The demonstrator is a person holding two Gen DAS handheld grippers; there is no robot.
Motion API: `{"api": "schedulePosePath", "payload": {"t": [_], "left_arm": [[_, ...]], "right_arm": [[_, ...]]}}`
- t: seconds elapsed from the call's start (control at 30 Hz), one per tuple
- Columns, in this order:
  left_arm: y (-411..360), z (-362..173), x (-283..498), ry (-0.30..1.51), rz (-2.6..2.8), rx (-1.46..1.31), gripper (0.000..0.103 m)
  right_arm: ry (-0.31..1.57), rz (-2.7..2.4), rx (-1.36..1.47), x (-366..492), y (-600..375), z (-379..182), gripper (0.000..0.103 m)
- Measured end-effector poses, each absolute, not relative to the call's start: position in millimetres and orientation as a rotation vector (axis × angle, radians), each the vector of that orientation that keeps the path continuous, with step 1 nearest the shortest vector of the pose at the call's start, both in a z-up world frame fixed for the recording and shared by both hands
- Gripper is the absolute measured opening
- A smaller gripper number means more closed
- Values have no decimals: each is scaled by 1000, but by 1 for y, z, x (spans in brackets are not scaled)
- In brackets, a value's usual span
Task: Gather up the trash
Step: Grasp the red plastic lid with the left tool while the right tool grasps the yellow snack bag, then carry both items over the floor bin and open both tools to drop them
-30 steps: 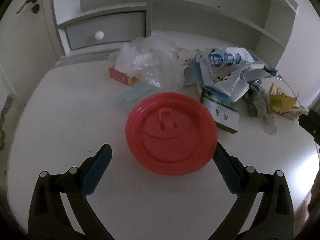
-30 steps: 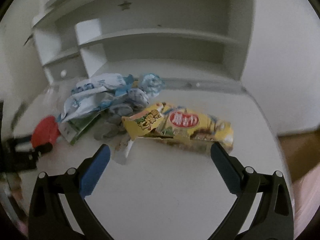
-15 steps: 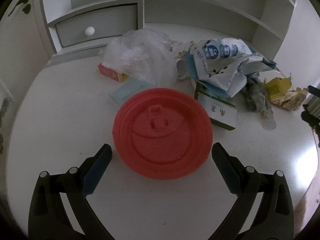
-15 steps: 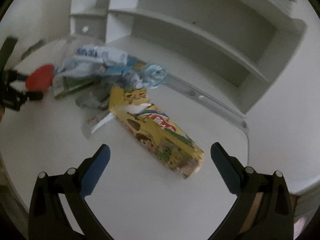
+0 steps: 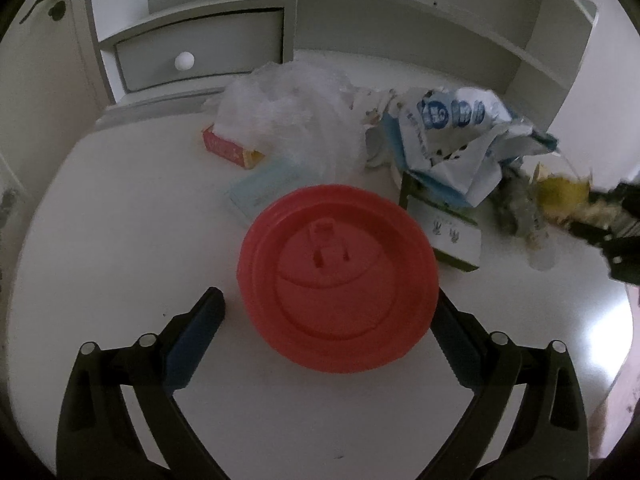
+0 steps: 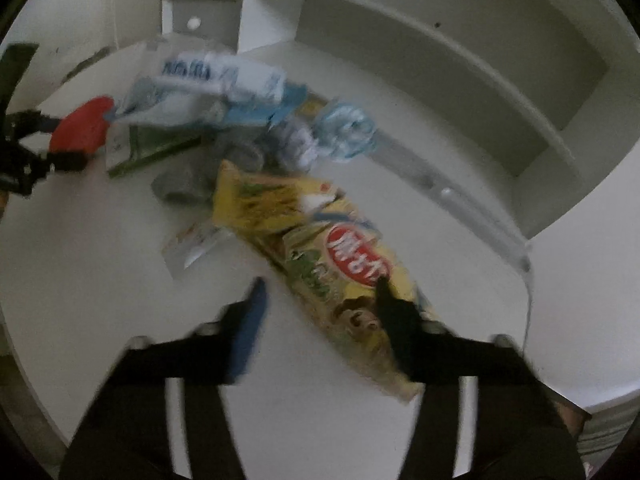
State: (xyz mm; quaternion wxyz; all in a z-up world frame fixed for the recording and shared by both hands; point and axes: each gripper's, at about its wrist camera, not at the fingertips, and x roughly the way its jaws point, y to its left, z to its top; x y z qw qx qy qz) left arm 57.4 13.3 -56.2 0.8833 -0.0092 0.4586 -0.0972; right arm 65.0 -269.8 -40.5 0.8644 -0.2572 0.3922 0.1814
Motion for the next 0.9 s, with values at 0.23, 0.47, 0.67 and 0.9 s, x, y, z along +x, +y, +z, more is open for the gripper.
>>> {"api": "schedulePosePath", "payload": {"t": [0.23,0.47,0.67,0.9], "left_arm": [[22,-51,50,928,-222,-33,74],[35,-19,34,838,-183,-50,74],[5,20,2,760,-273,-24,74],[-204,49,-106,700,-819,194,74]], "right_arm": [[839,348,-487,56,-268,-42,11],[798,307,-182,45,-312,-16,5],[764,319,44,6,-350,-1,5],[635,115,249,-149,-488,23,5]]}}
